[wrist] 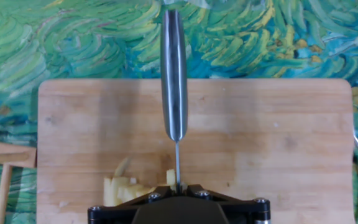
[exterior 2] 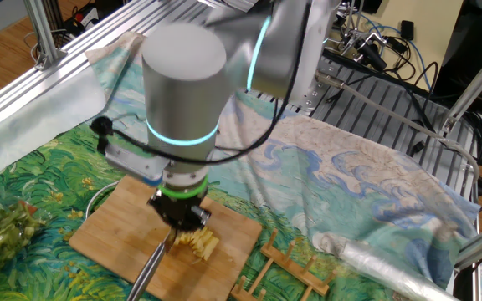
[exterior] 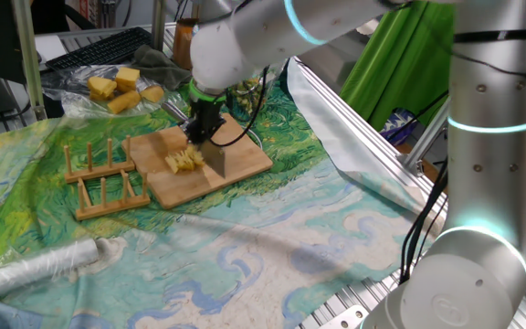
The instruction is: Chop the potatoes
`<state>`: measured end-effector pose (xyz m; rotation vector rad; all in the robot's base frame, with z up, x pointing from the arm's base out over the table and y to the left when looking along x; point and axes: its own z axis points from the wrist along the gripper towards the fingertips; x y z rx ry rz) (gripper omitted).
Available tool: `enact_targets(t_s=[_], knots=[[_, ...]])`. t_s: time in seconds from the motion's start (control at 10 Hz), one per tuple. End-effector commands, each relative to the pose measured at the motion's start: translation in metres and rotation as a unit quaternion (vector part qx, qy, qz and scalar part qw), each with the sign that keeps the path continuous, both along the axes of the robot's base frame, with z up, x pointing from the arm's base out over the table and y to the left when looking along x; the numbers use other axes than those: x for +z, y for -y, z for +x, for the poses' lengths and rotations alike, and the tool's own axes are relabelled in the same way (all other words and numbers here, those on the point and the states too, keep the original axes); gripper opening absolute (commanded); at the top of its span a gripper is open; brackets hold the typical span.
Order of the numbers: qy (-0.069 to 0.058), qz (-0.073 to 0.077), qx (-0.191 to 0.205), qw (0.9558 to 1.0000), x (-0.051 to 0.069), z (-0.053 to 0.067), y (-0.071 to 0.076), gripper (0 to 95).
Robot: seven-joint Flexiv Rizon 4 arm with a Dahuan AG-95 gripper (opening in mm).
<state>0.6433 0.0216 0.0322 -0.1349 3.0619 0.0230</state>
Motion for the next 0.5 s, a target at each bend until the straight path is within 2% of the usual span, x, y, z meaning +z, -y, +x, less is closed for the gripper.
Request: enact_targets(t_s=[0.1, 0.3, 0.5], knots=[[-0.008, -0.013, 0.000, 0.9999, -0.0037, -0.0035, -0.0007, 0.0], [-0.008, -0.012, 0.001, 0.9999, -0.0023, -0.0032, 0.0000, 0.0], [-0.012, 0.002, -0.004, 0.9999, -0.0019, -0.0028, 0.0000, 0.0]])
